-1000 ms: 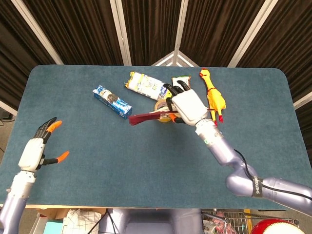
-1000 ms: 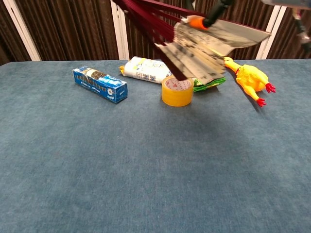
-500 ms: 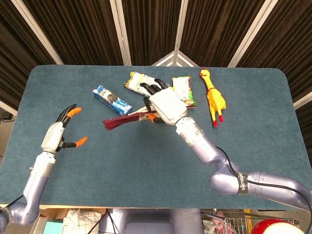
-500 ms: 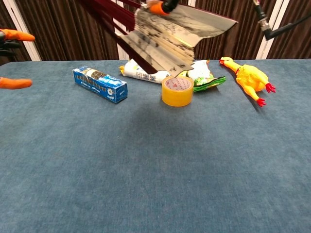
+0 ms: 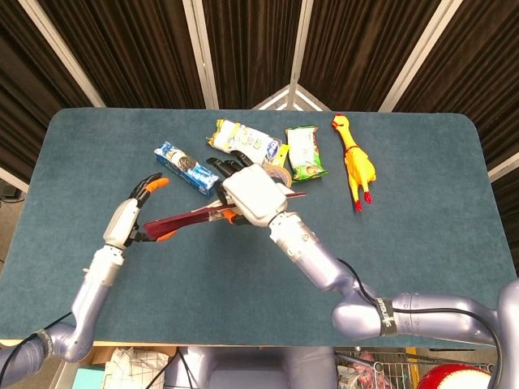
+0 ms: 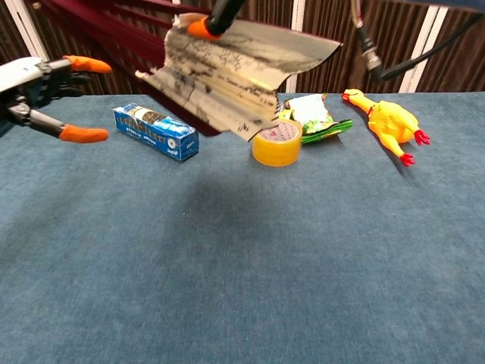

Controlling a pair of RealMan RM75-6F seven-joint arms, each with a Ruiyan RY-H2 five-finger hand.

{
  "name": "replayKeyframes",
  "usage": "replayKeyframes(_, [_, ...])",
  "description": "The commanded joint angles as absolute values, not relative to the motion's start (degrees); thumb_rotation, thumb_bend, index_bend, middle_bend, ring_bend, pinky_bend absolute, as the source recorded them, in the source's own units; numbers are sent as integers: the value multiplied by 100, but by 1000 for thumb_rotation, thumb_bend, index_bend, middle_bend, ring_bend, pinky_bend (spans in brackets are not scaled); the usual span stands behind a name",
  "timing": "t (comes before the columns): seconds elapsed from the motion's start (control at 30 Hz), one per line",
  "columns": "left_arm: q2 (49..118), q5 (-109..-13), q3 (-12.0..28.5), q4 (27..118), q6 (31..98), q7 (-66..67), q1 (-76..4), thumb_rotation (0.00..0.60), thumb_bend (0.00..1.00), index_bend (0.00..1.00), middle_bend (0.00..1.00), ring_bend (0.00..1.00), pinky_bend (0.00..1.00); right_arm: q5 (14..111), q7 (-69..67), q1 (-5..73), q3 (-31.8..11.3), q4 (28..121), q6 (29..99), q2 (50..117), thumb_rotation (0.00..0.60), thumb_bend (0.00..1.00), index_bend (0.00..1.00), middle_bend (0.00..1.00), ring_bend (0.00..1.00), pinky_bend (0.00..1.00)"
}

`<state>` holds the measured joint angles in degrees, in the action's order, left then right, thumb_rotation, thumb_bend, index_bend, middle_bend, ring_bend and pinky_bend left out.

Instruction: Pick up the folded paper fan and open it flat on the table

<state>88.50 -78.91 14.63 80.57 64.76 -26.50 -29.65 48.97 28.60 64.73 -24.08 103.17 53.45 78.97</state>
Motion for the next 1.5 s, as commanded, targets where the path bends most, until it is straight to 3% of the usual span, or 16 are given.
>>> replayKeyframes(0.03, [8992, -7857, 1482, 8047, 6347, -2737, -3100, 600, 227, 169, 46, 0, 0, 4928, 2874, 6516, -2349, 10354, 5399, 7947, 600, 499, 776, 166, 240, 124])
replayKeyframes(0.4, [9523, -7866, 1312, 7745, 6115, -2960, -3342, 600, 227, 241, 82, 0, 0, 4904, 2849, 6554, -2319, 10671, 5604, 7792, 600, 498, 781, 166, 240, 125])
replayKeyframes(0.8, [10060, -7972, 1420, 7369, 6499, -3380, -3415, 600, 231, 299, 129, 0, 7, 4838, 2829, 6504, -2274, 11014, 5809, 7516, 600, 500, 793, 166, 240, 135])
replayKeyframes(1.1, [10200, -8010, 1445, 7313, 6533, -3472, -3521, 600, 354, 364, 174, 0, 7, 4889, 2747, 6459, -2172, 11061, 5853, 7437, 600, 501, 794, 166, 240, 132])
replayKeyframes(1.5, [10383, -7913, 1534, 7289, 6502, -3294, -3666, 600, 364, 408, 209, 0, 15, 4994, 2635, 6415, -2079, 11112, 5868, 7394, 600, 501, 803, 166, 240, 134])
